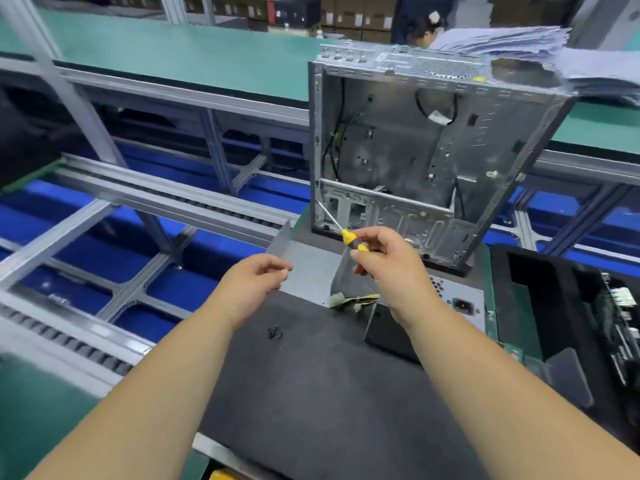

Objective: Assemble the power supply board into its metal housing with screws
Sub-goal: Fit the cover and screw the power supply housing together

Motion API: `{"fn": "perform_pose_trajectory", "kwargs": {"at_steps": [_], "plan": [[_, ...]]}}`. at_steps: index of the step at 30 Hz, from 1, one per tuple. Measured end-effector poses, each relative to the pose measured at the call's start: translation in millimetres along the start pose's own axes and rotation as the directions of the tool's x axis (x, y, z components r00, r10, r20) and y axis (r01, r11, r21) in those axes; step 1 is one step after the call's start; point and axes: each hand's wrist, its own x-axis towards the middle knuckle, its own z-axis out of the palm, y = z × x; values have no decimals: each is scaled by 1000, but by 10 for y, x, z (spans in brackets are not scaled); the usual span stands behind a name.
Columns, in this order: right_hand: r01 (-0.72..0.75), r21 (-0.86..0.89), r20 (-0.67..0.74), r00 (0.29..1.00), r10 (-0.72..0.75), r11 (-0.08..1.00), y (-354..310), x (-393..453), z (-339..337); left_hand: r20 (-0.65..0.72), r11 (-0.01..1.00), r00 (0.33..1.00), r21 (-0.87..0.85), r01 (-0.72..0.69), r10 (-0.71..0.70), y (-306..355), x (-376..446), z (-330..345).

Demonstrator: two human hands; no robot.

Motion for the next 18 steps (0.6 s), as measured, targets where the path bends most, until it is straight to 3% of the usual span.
{"fn": "perform_pose_trajectory", "kwargs": {"at_steps": [6,9,11,15,18], "plan": [[-31,17,49,998,31,999,189,-61,253,-10,951,1000,309,21,-19,-442,-86,21],[-54,4,46,998,54,999,233,-104,326,69,762,995,640,-100,73,-578,-91,101],[-64,7,30,998,64,998,242,-121,353,112,618,981,764,-185,156,-632,-87,142],[-89,-2,26,996,89,996,232,-139,368,153,473,962,846,-247,228,-707,-82,215],[-101,8,22,995,100,995,226,-166,359,158,423,958,871,-249,238,-750,-93,247]]}}
